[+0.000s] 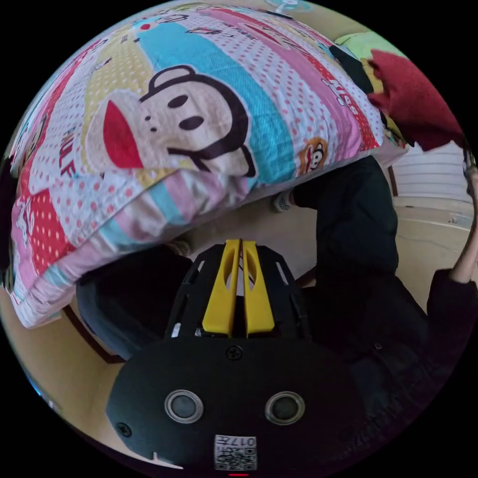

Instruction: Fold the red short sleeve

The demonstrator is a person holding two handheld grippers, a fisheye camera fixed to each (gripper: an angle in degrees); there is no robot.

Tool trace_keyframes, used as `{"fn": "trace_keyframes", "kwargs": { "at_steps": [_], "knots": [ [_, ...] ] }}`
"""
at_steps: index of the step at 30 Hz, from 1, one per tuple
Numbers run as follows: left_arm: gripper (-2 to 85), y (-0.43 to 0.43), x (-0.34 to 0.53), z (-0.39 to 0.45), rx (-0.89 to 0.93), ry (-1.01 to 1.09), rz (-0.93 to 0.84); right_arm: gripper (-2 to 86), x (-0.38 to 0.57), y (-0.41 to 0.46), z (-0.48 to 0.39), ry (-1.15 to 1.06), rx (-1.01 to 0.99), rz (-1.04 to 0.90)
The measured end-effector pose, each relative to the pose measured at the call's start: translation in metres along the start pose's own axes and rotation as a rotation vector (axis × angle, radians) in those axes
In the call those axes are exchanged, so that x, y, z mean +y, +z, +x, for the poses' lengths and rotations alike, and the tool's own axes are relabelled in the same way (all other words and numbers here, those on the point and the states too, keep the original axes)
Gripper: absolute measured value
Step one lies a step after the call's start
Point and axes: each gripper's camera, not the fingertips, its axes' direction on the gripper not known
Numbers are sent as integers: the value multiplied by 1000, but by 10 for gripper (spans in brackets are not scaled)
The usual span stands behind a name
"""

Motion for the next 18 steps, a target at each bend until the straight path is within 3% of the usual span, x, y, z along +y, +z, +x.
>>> {"fn": "trace_keyframes", "kwargs": {
  "at_steps": [4,9,12,14,16,18],
  "knots": [
    [-4,-6,19,-15,73,-34,-11,82,-55,11,-2,-94,-57,88],
    [-4,-30,24,-33,47,-33,22,69,-70,-8,63,29,60,165],
    [-2,-37,26,-55,117,-32,15,77,-26,-42,127,224,227,284],
    [1,-41,30,-72,159,-54,16,86,41,-69,173,508,371,418],
    [9,-53,44,-100,151,-99,61,84,80,-73,193,585,426,398],
    [20,-74,61,-128,98,-161,145,65,101,-71,201,561,354,360]
  ]
}}
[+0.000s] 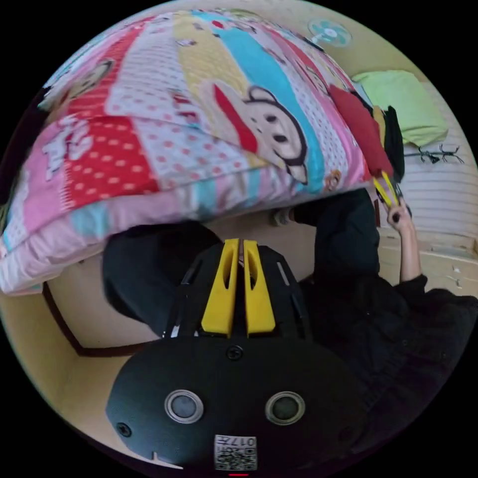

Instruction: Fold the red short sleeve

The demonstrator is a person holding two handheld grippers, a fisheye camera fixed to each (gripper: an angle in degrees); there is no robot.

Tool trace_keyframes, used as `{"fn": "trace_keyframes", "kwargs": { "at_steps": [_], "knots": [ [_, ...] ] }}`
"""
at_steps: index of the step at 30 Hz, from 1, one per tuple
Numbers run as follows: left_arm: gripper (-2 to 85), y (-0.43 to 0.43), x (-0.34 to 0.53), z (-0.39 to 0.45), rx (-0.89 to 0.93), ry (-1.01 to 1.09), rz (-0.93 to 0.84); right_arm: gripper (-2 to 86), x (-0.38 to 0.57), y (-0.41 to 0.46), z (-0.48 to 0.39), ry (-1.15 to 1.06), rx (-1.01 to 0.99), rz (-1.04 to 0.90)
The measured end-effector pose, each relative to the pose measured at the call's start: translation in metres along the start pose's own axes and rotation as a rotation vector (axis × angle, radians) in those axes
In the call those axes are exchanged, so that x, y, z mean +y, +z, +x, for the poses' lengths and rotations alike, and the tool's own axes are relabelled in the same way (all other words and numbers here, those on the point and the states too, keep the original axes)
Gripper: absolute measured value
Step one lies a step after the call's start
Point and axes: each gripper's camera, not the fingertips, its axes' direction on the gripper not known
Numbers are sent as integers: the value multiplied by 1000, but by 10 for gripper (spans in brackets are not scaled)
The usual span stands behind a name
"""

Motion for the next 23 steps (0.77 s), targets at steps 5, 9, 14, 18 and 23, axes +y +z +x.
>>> {"fn": "trace_keyframes", "kwargs": {
  "at_steps": [5,9,14,18,23],
  "knots": [
    [72,-112,37,-121,-79,-312,380,23,4,1,-37,-93,8,-104],
    [114,-240,73,-234,-156,-575,764,13,12,-2,-99,-290,194,-157],
    [125,-297,37,-330,-314,-780,768,26,32,-13,-147,-445,208,-288],
    [52,-297,8,-353,-201,-848,777,46,51,-26,-150,-477,213,-305],
    [42,-328,-24,-270,140,-382,913,65,67,-43,-150,-505,211,-298]
  ]
}}
